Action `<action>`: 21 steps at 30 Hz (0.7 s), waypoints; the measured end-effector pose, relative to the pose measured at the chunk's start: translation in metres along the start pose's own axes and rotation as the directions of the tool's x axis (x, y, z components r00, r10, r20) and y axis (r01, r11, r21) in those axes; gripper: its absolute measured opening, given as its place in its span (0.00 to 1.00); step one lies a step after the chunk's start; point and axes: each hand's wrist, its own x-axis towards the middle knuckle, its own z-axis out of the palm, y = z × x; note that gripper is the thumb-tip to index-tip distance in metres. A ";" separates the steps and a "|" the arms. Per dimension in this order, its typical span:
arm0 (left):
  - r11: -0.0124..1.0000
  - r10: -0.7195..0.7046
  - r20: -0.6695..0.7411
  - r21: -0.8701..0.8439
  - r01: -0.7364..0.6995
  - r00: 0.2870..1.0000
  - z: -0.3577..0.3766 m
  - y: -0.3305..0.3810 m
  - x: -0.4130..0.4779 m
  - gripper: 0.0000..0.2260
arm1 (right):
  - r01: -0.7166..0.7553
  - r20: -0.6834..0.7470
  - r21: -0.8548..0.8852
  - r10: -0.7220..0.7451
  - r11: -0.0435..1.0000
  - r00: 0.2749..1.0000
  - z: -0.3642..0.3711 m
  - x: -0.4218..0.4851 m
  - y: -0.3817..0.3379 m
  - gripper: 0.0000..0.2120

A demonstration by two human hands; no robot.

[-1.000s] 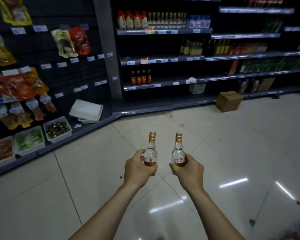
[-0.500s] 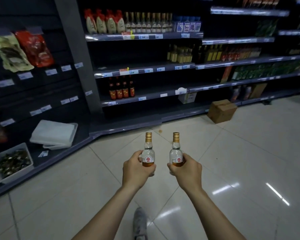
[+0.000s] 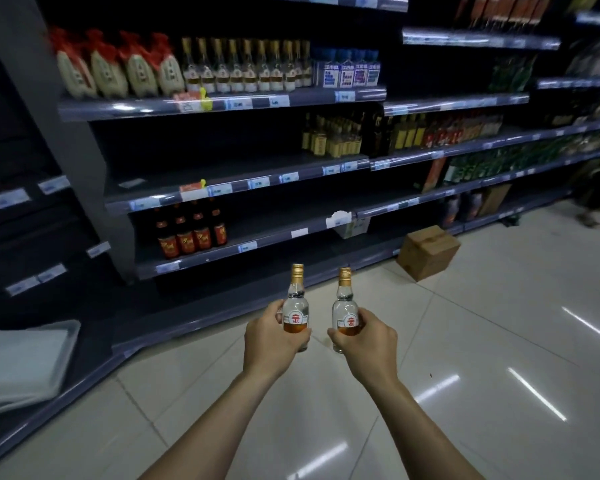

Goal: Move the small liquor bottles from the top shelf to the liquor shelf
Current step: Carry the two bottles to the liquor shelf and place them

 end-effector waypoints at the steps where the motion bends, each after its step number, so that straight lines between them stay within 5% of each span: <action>1: 1.000 0.007 0.004 0.004 -0.007 1.000 0.008 0.004 0.021 0.26 | -0.001 -0.009 -0.002 0.001 1.000 1.000 0.002 0.023 -0.001 0.17; 21: 0.990 0.139 -0.211 0.029 -0.136 0.968 0.152 0.150 0.441 0.24 | 0.211 0.000 0.111 -0.212 0.971 0.977 0.012 0.515 -0.054 0.16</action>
